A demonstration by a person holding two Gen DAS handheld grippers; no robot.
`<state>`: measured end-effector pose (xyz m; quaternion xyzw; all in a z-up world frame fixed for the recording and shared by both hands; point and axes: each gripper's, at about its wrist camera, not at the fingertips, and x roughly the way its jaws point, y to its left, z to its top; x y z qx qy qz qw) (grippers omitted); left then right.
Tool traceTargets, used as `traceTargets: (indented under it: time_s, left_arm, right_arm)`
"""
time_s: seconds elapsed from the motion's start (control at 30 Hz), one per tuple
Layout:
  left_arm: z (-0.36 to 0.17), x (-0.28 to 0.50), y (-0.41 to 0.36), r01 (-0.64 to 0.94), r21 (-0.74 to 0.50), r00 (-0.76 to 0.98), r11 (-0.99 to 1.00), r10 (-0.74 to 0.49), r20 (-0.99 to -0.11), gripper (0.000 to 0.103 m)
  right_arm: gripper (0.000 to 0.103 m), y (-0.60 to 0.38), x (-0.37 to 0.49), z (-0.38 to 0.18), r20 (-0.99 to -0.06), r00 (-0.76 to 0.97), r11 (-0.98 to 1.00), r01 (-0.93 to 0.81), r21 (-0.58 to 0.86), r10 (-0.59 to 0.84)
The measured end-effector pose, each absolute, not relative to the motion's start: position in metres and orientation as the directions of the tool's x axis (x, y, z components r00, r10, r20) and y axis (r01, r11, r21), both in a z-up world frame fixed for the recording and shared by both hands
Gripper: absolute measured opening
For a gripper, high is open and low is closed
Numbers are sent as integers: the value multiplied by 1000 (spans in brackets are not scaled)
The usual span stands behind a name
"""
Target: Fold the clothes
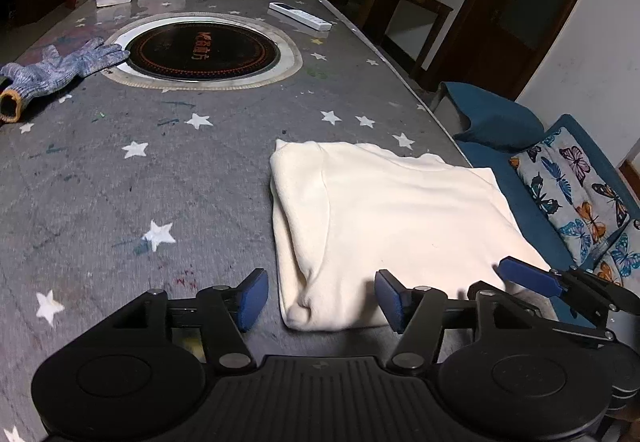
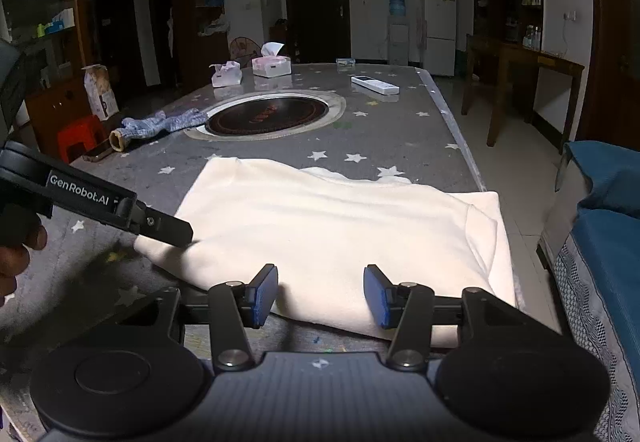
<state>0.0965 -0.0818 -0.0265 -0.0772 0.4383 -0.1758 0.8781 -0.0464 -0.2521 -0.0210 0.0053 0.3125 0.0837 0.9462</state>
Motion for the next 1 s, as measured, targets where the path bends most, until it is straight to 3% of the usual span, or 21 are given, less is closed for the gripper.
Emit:
traceTargets:
  time_s: [0.6, 1.0]
  left_arm:
    - [-25, 63, -86, 253, -264, 555, 931, -363, -749, 74]
    - [-26, 48, -91, 255, -239, 561, 937, -345, -752, 82]
  right_arm:
    - [58, -258, -75, -18, -598, 791, 991, -88, 97, 129]
    - [73, -261, -88, -18, -592, 797, 992, -60, 114, 116]
